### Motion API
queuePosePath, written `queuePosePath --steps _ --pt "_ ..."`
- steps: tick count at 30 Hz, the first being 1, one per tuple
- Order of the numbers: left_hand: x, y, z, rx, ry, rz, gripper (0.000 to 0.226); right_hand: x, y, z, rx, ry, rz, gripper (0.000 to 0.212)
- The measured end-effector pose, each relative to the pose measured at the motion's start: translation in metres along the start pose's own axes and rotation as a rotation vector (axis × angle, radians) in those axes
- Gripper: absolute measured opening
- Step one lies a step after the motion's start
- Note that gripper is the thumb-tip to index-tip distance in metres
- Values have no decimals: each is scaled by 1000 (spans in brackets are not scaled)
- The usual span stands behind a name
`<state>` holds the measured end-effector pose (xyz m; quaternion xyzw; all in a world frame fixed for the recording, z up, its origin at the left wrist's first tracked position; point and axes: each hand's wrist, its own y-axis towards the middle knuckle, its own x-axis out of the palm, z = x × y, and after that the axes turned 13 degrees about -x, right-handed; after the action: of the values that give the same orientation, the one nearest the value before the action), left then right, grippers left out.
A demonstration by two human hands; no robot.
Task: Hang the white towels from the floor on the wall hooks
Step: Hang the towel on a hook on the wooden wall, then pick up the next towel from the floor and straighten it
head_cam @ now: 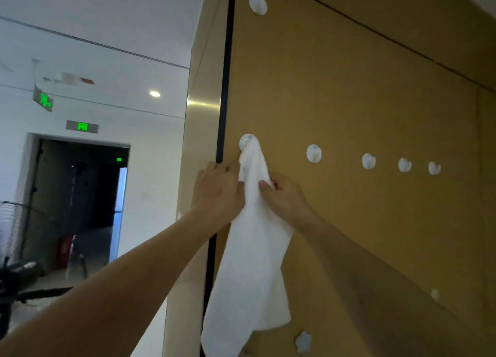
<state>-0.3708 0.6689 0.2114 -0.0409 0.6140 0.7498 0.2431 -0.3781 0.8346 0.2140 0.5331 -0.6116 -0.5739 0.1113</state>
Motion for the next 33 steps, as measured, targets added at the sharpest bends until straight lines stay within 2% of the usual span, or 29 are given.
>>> queuePosePath --steps 4,9,14,18,24,33 --pt "-9 -8 15 93 91 44 38 -10 -27 -5 64 -149 -51 42" --pt "-22 -37 65 184 -148 -21 32 -52 -66 -12 152 -319 -86 52" --pt "-33 -73 144 263 -325 -121 30 -137 -132 -16 195 -551 -51 53" --pt "-48 -117 235 321 -489 -180 32 -230 -205 -25 302 -745 -33 55" --pt "-86 -220 396 430 -720 -383 36 -382 -349 -69 534 -998 -64 55" --pt "-221 -406 621 658 -1006 -648 39 -574 -590 -198 933 -1271 3 55"
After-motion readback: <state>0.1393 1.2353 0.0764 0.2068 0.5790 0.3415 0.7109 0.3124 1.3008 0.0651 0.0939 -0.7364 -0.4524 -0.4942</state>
